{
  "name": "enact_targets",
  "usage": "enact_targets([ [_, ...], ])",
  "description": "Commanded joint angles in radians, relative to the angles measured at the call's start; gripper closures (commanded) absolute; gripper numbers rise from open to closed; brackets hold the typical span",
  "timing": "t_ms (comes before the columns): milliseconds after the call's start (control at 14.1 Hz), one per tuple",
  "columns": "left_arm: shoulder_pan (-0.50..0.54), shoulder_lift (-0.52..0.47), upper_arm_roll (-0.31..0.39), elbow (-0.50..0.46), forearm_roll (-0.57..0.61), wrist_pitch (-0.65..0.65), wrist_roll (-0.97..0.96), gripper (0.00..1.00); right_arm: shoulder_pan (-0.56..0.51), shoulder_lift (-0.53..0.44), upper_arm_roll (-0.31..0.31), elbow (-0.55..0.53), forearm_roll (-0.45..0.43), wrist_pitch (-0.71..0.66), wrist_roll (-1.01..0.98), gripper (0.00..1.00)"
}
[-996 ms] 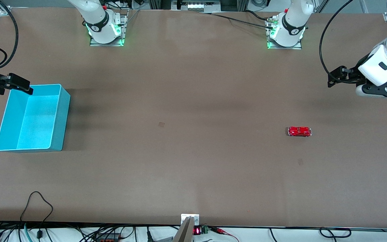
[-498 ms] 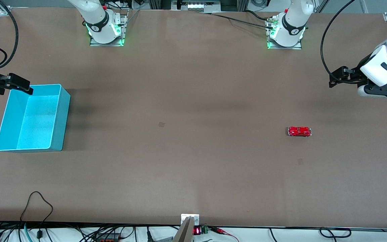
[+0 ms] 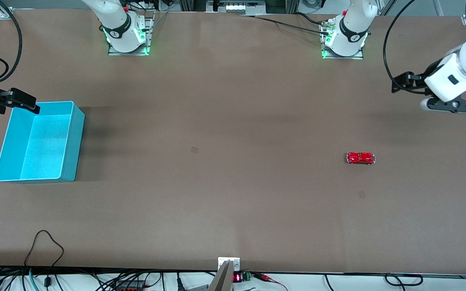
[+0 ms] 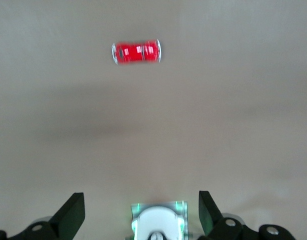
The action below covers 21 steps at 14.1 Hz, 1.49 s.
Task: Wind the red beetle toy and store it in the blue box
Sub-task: 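Move the left gripper down over the red toy car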
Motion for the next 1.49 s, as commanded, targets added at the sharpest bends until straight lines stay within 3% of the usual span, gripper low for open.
enact_targets([
  [0,-0.006,0.026,-0.002,0.021,0.003,-0.065,0.029,0.0,0.003,-0.019,0.0,-0.019,0.014,0.002,0.016,0.0],
  [427,0.023,0.095,0.001,-0.024,0.037,0.115,0.572,0.0,0.003,-0.019,0.0,-0.018,0.014,0.002,0.016,0.0],
  [924,0.04,0.121,0.003,-0.329,0.103,0.679,1.046,0.0,0.003,-0.019,0.0,-0.018,0.014,0.002,0.015,0.0],
  [1422,0.061,0.363,-0.002,-0.349,0.103,1.03,1.339,0.0,0.003,-0.019,0.0,-0.018,0.014,0.002,0.015,0.0],
])
